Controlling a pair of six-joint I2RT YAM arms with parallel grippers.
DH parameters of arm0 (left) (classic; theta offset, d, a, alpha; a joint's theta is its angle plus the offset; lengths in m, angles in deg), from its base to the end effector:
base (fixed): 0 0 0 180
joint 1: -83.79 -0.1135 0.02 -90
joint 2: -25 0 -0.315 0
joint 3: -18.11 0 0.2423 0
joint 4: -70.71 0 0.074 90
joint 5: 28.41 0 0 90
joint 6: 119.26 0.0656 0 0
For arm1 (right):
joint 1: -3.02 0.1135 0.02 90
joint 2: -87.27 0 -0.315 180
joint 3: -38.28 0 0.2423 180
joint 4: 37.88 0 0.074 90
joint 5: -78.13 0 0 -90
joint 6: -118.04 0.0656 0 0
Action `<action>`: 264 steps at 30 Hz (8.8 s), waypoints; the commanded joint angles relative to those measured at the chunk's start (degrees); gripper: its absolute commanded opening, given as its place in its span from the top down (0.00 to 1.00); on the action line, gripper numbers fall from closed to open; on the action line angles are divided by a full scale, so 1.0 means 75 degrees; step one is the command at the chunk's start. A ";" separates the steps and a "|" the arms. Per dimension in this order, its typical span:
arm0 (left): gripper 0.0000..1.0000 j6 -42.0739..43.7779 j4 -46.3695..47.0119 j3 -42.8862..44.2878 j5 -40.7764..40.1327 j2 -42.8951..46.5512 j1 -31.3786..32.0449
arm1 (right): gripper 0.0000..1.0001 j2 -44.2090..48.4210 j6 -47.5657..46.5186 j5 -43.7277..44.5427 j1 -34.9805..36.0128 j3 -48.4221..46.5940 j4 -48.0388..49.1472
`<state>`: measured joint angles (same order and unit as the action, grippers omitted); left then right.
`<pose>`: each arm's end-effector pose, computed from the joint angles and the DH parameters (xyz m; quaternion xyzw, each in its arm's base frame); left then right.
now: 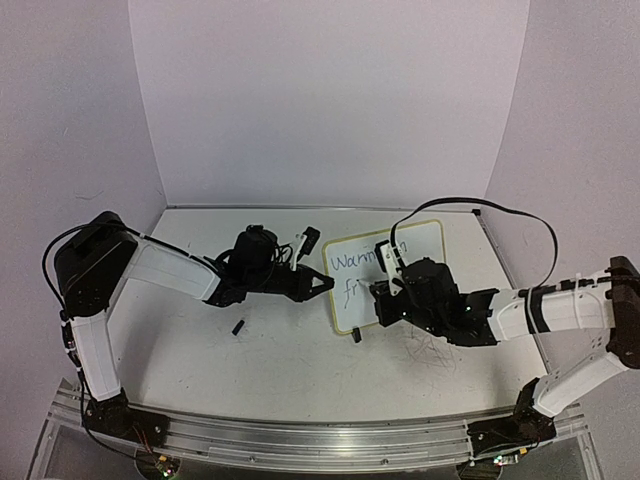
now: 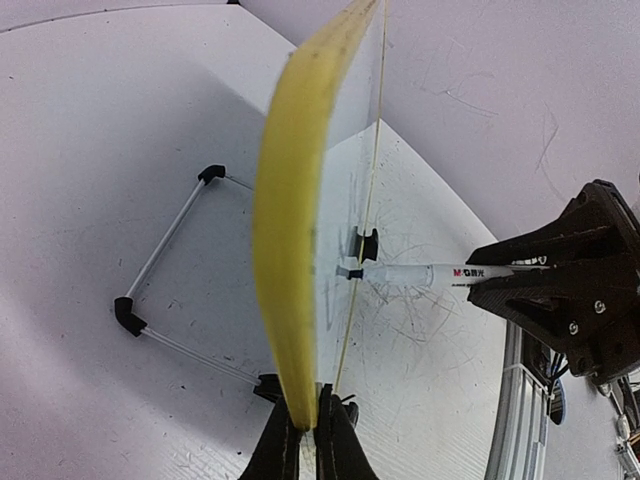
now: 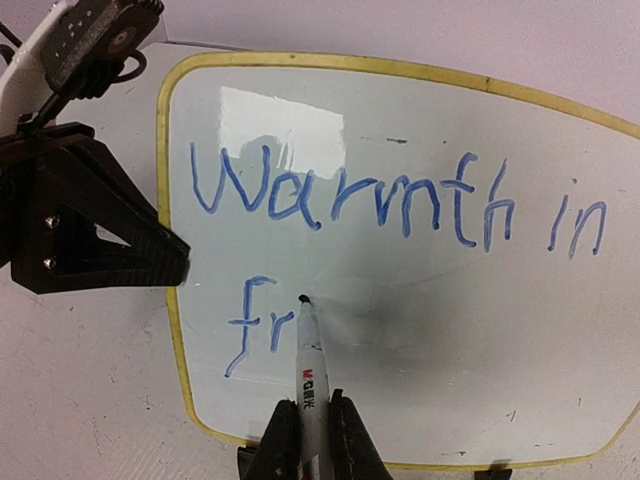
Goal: Write a sentence on the whiteboard
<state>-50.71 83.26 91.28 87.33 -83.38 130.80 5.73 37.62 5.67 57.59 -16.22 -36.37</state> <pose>0.2793 -0.3414 0.2215 0.2999 0.7639 -0.4573 0.3426 0.1974 0.2433 0.2561 -0.2447 0.8035 0.1707 0.5152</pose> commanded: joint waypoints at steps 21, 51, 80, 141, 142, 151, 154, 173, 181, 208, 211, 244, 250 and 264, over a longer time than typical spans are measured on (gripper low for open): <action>1.00 0.0236 -0.0867 -0.0170 -0.0081 0.0048 0.0176 | 1.00 0.0265 0.0093 -0.0185 -0.0040 -0.0111 -0.0201; 1.00 0.0277 -0.0926 -0.0124 -0.0092 0.0036 0.0178 | 1.00 0.0370 0.0392 -0.0176 -0.0036 0.0339 -0.0366; 1.00 0.0291 -0.0985 -0.0116 -0.0092 0.0074 0.0178 | 1.00 0.0384 0.0363 -0.0262 -0.0139 0.0083 -0.0041; 1.00 0.0318 -0.1008 -0.0118 -0.0097 0.0048 0.0178 | 1.00 0.0264 0.0364 -0.0412 -0.0284 0.0187 0.0016; 1.00 0.0318 -0.1008 -0.0123 -0.0093 0.0048 0.0178 | 1.00 0.0285 0.0392 -0.0411 -0.0280 0.0222 -0.0029; 1.00 0.0317 -0.1008 -0.0103 -0.0111 0.0050 0.0178 | 1.00 0.0413 0.0531 -0.0441 -0.0281 0.0453 -0.0227; 1.00 0.0306 -0.1008 -0.0098 -0.0109 0.0051 0.0178 | 1.00 0.0455 0.0558 -0.0318 -0.0280 0.0478 -0.0274; 1.00 0.0299 -0.1008 -0.0155 -0.0138 0.0066 0.0178 | 1.00 0.0636 0.0568 0.0251 -0.0283 0.0521 -0.0356; 1.00 0.0305 -0.1020 -0.0138 -0.0126 0.0082 0.0178 | 1.00 0.1118 0.0177 -0.0235 -0.0282 0.0625 0.0036; 1.00 0.0363 -0.1044 -0.0054 -0.0073 -0.0023 0.0178 | 1.00 0.0655 0.0438 0.0036 -0.0326 0.0583 -0.0224; 1.00 0.0364 -0.1046 -0.0077 -0.0079 -0.0014 0.0178 | 1.00 0.0766 0.0520 -0.0077 -0.0323 0.0710 -0.0327; 1.00 0.0364 -0.1053 -0.0031 -0.0074 -0.0039 0.0178 | 1.00 0.0494 0.0187 -0.0164 -0.0406 0.0234 0.0228; 1.00 0.0371 -0.1055 -0.0027 -0.0065 -0.0055 0.0178 | 1.00 0.0375 0.0243 -0.0052 -0.0420 0.0256 0.0207; 1.00 0.0388 -0.1055 -0.0083 -0.0087 -0.0033 0.0178 | 1.00 0.0465 0.0510 -0.0246 -0.0420 0.0586 -0.0231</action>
<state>-50.18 82.26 91.28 86.83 -82.75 131.23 9.36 40.28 3.89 54.74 -12.32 -37.10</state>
